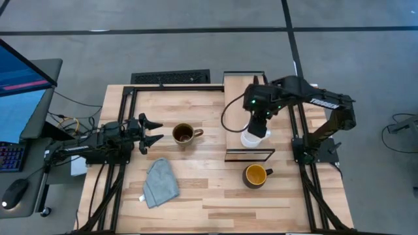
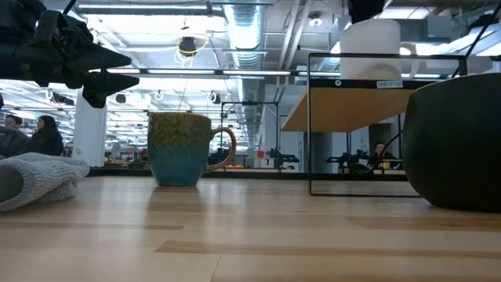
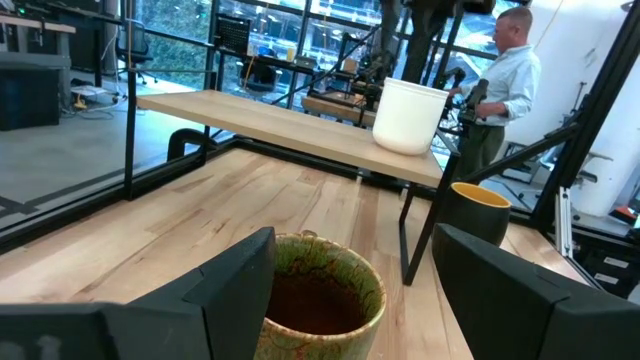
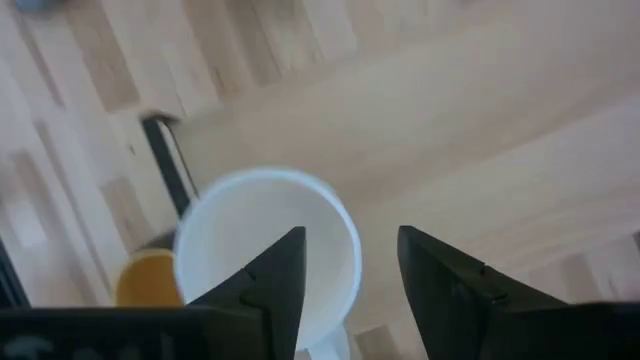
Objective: Stack small to large cups/mugs on shelf
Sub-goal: Put the black mug on the shelf
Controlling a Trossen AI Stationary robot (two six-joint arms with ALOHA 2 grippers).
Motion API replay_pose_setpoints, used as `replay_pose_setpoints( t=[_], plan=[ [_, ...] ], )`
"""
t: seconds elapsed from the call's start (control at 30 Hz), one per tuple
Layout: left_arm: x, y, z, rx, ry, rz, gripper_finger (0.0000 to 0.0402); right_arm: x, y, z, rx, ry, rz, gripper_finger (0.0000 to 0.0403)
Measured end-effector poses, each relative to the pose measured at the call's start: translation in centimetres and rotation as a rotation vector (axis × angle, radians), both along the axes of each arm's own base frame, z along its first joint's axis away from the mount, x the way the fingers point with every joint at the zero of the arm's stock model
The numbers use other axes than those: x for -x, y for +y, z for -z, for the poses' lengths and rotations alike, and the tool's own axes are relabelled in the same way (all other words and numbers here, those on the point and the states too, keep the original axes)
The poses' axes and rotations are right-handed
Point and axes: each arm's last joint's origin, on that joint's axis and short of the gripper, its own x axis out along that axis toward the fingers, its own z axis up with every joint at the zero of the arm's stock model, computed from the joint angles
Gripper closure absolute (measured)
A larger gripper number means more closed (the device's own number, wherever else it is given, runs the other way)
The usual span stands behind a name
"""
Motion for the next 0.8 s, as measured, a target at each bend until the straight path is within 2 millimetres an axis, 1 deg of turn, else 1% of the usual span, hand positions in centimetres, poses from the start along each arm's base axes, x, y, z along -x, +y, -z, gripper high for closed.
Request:
replay_pose_setpoints(
  t=[0.2,0.33,0.4,0.47,0.67,0.8],
  plan=[
    [0.0,0.0,0.0,0.000,0.000,0.000,0.0141,0.6,0.5,-3.0,0.014,-0.123,-0.016,0.0222],
    [0.0,0.0,0.0,0.000,-0.001,0.000,0.0141,0.9,2.0,-4.3,-0.002,-0.179,-0.040,0.0220],
    [0.0,0.0,0.0,0.003,-0.001,0.000,0.0141,1.0,3.2,-4.5,-0.018,-0.190,-0.065,0.0220],
    [0.0,0.0,0.0,0.018,-0.004,0.000,0.0141,1.6,4.6,-4.8,-0.035,-0.202,-0.099,0.0221],
    [0.0,0.0,0.0,0.051,-0.010,0.001,0.0141,3.3,9.6,-5.2,-0.093,-0.217,-0.235,0.0222],
    [0.0,0.0,0.0,0.051,-0.011,0.002,0.0141,4.5,12.8,-5.2,-0.094,-0.224,-0.245,0.0220]
  ],
)
